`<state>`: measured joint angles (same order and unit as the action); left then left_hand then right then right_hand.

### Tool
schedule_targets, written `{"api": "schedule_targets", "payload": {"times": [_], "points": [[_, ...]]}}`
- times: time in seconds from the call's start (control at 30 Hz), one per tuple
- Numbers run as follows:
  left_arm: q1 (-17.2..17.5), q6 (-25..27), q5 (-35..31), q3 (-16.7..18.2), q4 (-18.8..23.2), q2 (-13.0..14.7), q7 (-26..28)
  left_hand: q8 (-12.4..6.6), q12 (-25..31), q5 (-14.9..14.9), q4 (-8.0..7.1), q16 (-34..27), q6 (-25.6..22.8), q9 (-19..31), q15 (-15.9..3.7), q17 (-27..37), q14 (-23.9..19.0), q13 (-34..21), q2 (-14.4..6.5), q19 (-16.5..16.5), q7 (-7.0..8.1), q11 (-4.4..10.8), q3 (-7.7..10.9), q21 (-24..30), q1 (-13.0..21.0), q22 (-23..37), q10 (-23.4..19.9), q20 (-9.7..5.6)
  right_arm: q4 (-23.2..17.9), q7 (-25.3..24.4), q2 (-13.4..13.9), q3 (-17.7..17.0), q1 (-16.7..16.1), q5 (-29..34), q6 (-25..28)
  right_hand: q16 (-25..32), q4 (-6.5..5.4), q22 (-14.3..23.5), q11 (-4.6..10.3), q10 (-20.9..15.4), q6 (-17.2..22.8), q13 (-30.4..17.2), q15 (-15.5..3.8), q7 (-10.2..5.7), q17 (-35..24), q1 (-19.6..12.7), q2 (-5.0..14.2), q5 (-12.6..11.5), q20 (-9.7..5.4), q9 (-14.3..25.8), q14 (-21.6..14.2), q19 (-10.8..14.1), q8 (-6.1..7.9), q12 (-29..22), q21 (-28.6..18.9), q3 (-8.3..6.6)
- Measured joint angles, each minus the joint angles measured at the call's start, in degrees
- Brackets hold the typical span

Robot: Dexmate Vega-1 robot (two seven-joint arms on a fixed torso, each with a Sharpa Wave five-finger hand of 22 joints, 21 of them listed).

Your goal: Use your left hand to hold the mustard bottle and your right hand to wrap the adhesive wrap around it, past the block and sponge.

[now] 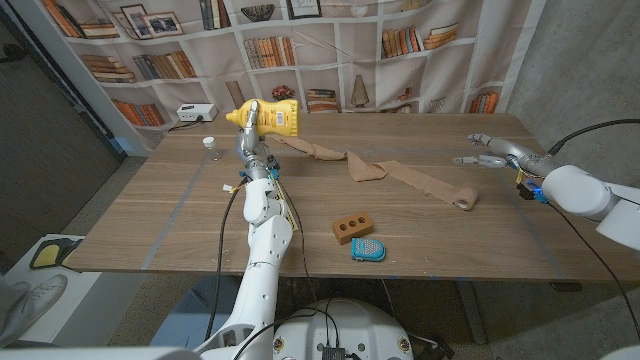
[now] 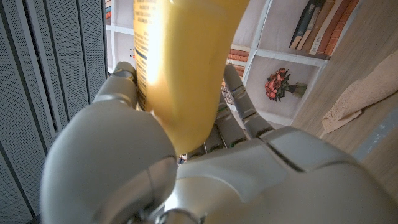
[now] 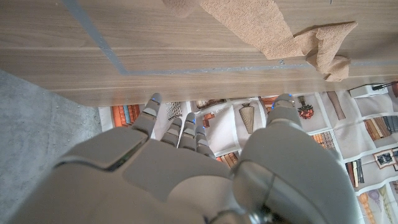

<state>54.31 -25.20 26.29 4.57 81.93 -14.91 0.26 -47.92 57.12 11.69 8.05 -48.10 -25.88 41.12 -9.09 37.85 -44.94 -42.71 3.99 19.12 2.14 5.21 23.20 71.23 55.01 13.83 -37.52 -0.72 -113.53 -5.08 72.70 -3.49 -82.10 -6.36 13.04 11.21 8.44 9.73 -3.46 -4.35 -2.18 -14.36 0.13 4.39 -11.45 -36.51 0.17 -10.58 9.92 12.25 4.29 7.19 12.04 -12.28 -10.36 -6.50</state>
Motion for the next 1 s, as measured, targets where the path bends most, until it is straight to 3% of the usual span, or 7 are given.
{"api": "schedule_targets", "payload": {"times": [0.17, 0.47, 1.0], "points": [[0.0, 0.9, 1.1, 0.3, 0.3, -0.4, -1.0, 0.00, 0.2, 0.0, 0.00, 0.0, 0.0, 0.1, 0.00, 0.3, 0.0, 0.1, 0.0, -0.3, 0.00, 0.00, 0.00, 0.3, 0.0, -0.3, 0.0, -0.31, -1.0, 1.0, 0.6, -0.6, -0.6, 1.5, 1.6, 0.0, 0.00, 0.0, -0.21, -0.2, 0.0, 0.0, 0.21, 0.02, 0.0, 0.0, 0.00, 0.0, -0.91, 0.0, -0.2, 1.0, 0.00, 0.0, -0.5, 0.00], [-0.2, 1.6, 2.1, 0.7, 0.4, -0.9, -2.3, -0.43, 0.3, 0.0, 0.00, 0.0, 0.2, 0.2, 0.11, 0.3, 0.1, -0.1, 0.0, -0.5, -0.20, -0.01, 0.00, 0.9, 0.0, -0.9, 0.0, -0.53, -2.9, 2.8, 1.3, -1.9, -1.8, 3.6, 4.6, 0.3, -0.25, 0.0, -0.82, -0.8, 0.9, 0.0, 0.82, 0.85, 0.0, 0.5, -0.46, 0.0, -0.50, 0.0, -0.8, 1.4, 0.00, -0.3, -0.5, 0.25], [-1.0, 2.0, 2.6, 1.4, -0.3, -1.5, -3.6, -0.88, 0.5, 0.0, 0.00, 0.2, 0.2, 0.1, 0.11, 0.4, 0.1, 0.1, 0.0, -0.6, -0.20, -0.31, 0.00, 1.7, 0.0, -1.9, 0.3, -0.61, -5.9, 6.8, 1.0, -5.0, -5.0, 7.6, 11.0, 0.3, -1.05, 0.0, -1.13, -1.1, 1.5, 0.0, 2.15, 1.48, 0.0, 1.6, -0.83, 0.0, 1.68, 0.0, -0.9, 0.6, 0.00, -0.3, -0.3, 0.74]]}}
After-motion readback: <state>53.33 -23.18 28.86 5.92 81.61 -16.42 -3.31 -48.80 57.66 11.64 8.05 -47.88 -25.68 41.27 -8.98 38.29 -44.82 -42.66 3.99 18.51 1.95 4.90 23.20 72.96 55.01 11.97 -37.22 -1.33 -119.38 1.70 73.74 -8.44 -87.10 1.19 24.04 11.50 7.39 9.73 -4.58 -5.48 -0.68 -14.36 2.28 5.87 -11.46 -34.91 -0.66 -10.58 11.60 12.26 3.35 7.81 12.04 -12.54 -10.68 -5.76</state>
